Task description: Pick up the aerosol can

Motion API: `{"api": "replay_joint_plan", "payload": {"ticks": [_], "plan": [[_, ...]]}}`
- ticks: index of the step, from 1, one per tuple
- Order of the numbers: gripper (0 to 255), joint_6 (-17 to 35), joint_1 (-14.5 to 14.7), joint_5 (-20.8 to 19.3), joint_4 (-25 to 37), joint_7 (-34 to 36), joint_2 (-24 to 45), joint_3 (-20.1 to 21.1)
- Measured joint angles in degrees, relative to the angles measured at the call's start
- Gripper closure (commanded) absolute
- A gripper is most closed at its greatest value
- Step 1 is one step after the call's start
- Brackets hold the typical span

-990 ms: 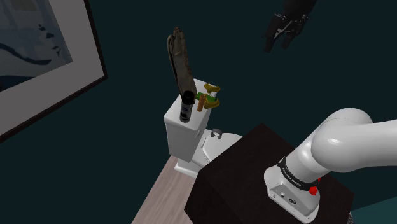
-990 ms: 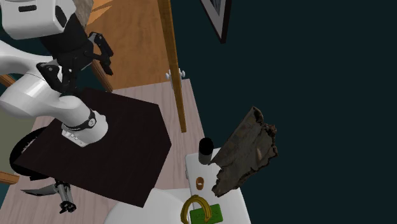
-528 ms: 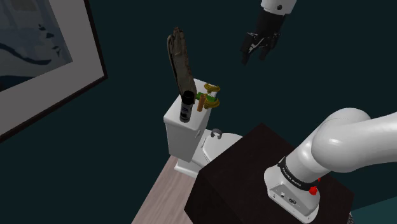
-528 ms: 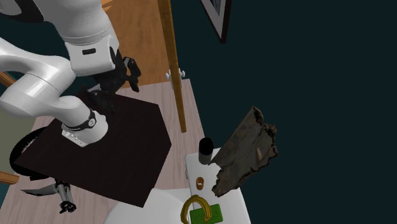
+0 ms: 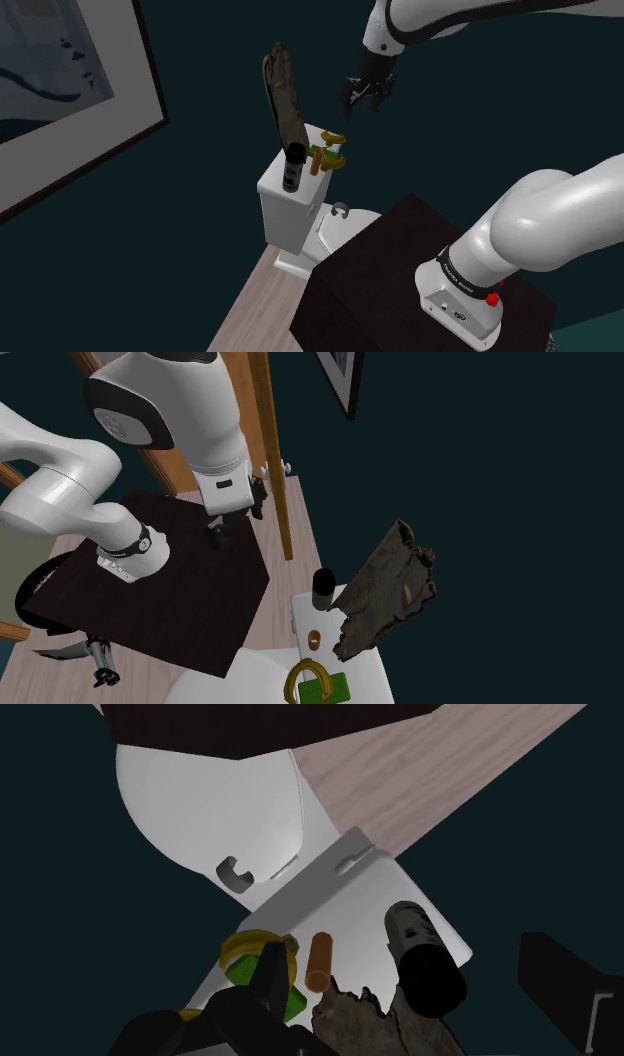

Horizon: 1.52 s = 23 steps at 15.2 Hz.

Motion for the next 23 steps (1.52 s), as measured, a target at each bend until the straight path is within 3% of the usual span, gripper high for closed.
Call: {"api": "replay_joint_plan", "payload": {"ticks": [5,10,18,23], "plan": [[0,8.5,0.3,0.3,1.1,1.6,9.7,0.8],[0,15.2,0.6,0.1,6.0,3.3,21.5,1.5],[0,23.0,1.2,-0.5,15.3,5.4,38.8,1.7],[0,25.8,1.6,-0.9,16.9,6.2,43.2,1.7]]}}
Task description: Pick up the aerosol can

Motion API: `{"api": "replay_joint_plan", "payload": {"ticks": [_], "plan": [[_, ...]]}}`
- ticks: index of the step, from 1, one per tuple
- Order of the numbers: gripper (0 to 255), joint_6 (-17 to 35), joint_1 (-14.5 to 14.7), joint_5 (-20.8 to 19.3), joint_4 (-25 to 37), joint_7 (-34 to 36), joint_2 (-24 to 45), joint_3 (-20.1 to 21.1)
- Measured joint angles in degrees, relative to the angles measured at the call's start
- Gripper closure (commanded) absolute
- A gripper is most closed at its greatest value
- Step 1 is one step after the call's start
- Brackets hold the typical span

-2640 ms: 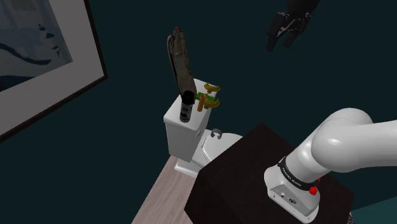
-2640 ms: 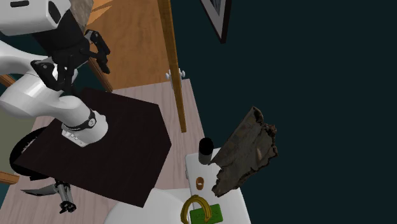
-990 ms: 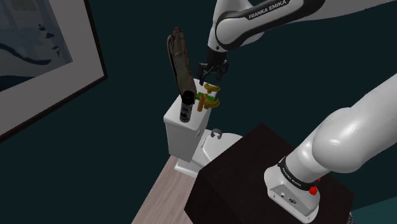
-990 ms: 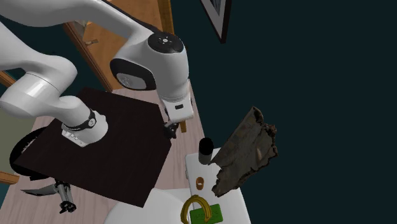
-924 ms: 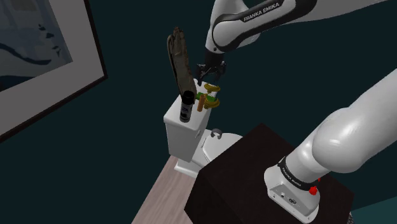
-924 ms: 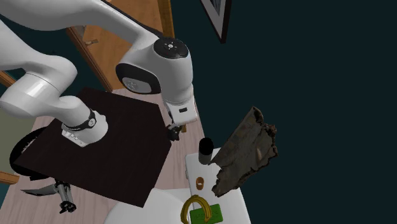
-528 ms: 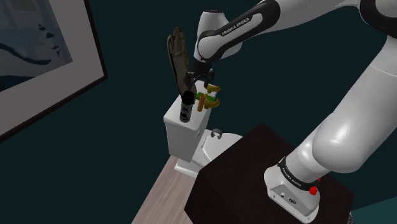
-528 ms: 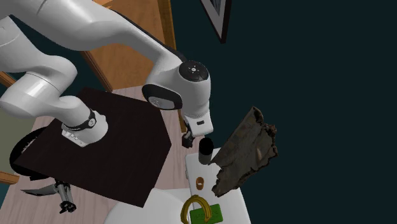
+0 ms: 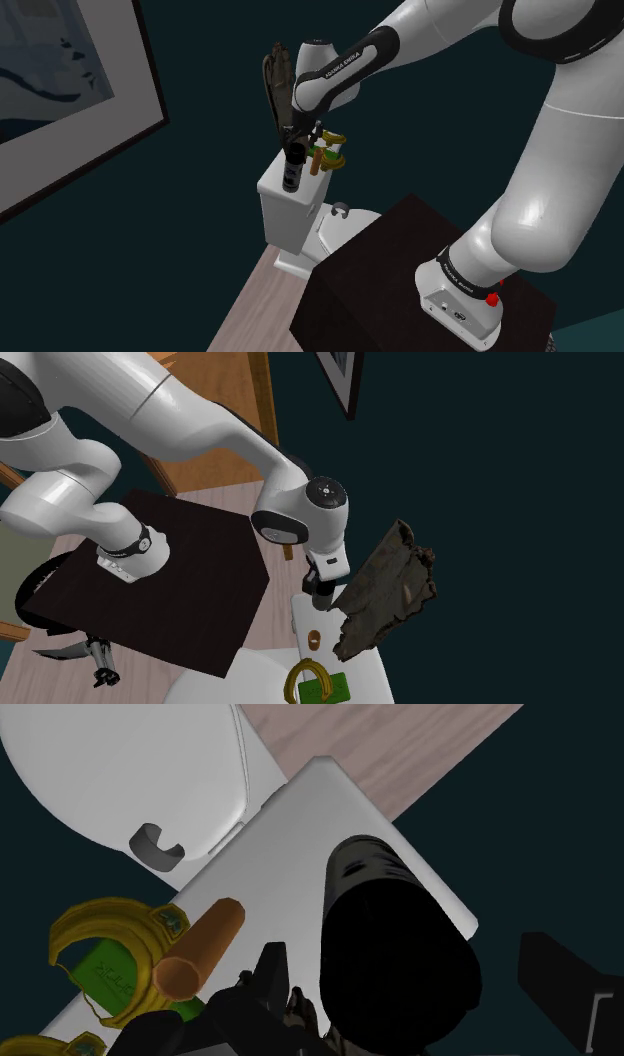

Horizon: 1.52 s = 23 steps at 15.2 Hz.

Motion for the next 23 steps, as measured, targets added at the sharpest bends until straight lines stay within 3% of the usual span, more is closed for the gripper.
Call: {"api": "replay_joint_plan", "payload": {"ticks": [3,4,14,23], "plan": [[0,1.9,0.1,-0.2,-0.4,0.2,1.5,-0.1],[255,2.2,0.1,-0.2,-0.4,0.2,1.8,-0.1],[255,2.5,0.1,-0.2,-0.3,0.1,2.0,-0.1],[255,-2.8,-0.1,0.3,0.4,-0.1,-2.4,0.1]]}}
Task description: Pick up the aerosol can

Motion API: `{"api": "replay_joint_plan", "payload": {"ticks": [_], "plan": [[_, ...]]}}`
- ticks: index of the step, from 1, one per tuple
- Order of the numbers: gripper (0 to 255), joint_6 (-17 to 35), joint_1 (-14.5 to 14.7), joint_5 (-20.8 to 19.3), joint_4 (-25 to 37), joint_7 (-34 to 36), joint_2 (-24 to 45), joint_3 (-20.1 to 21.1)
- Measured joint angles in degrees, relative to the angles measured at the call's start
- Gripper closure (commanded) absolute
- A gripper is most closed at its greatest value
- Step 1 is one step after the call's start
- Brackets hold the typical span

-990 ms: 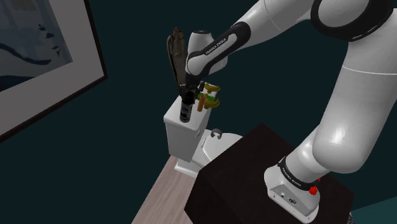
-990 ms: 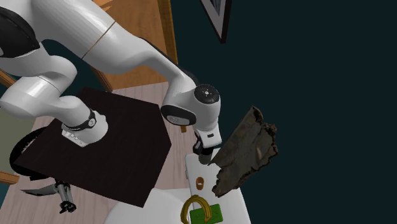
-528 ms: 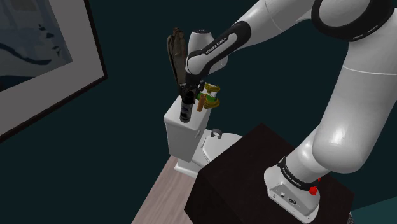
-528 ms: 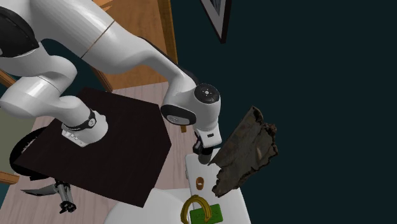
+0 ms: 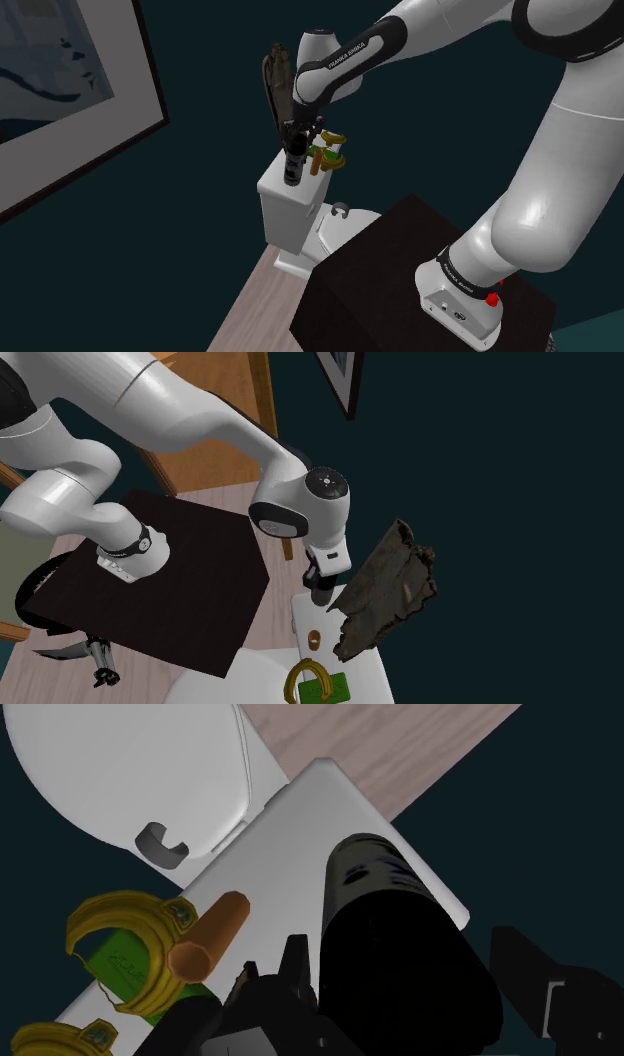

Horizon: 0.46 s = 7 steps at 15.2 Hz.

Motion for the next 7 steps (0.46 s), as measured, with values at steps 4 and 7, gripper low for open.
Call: {"api": "replay_joint_plan", "payload": {"ticks": [4,7], "plan": [[255,-2.5,-0.1,0.3,0.4,-0.3,-2.2,0.1],[255,-4.4,-0.2,0.4,1.0,-0.4,-3.4,0.1]]}}
